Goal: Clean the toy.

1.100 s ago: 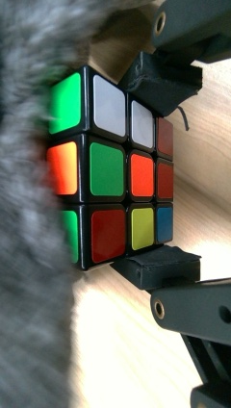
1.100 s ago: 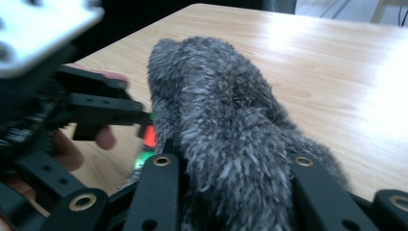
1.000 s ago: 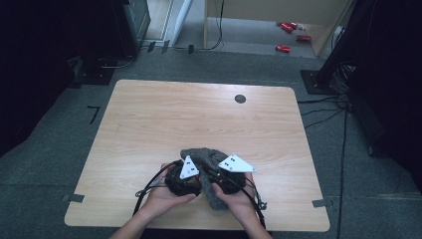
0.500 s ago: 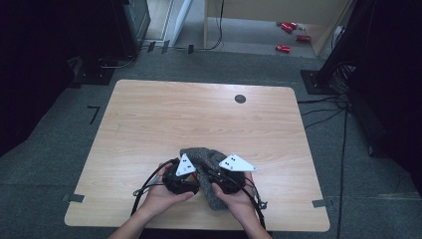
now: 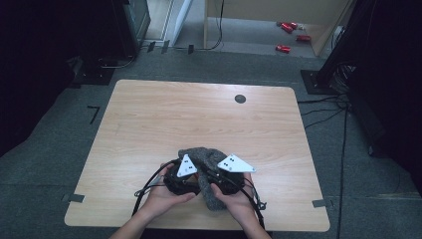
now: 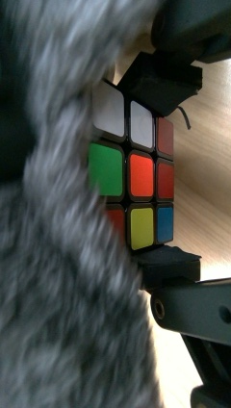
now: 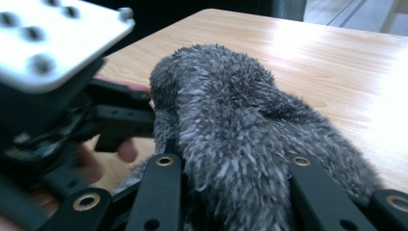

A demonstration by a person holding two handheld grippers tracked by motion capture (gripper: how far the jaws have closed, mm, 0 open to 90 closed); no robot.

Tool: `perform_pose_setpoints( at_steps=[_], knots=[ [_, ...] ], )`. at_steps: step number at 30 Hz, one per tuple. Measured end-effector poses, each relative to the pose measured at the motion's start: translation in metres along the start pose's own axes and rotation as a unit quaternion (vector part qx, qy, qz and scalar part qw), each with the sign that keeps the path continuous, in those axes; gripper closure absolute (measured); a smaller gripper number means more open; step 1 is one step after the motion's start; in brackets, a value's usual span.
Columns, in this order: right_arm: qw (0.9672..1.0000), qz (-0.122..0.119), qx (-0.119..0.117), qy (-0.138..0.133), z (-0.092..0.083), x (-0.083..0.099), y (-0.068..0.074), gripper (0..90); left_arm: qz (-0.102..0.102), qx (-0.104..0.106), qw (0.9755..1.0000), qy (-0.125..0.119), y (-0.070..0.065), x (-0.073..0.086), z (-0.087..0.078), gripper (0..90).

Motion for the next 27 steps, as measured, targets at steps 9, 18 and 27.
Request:
perform_pose_setpoints(
  at_steps=[9, 18, 27],
  knots=[
    [0.9999, 0.004, 0.011, -0.005, -0.003, 0.001, -0.007, 72.4, 0.005, -0.001, 1.0000, 0.002, -0.001, 0.000, 0.000, 35.5],
    [0.9994, 0.022, 0.027, -0.003, 0.000, 0.003, -0.023, 72.4, 0.006, -0.006, 1.0000, 0.003, 0.003, 0.001, -0.002, 35.5],
    [1.0000, 0.001, -0.006, -0.004, 0.001, 0.001, 0.002, 72.3, 0.016, 0.001, 0.9999, -0.002, -0.004, -0.001, -0.002, 35.5]
  ],
)
Point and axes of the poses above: each handheld gripper's, and its own axes: z roughly forward along the jaws, x roughly out of its underside, y roughly to its left, the point moved 4 cm from there along z, roughly forward along the jaws, and after that the axes turned 4 degrees about z, right-handed, at the moved point
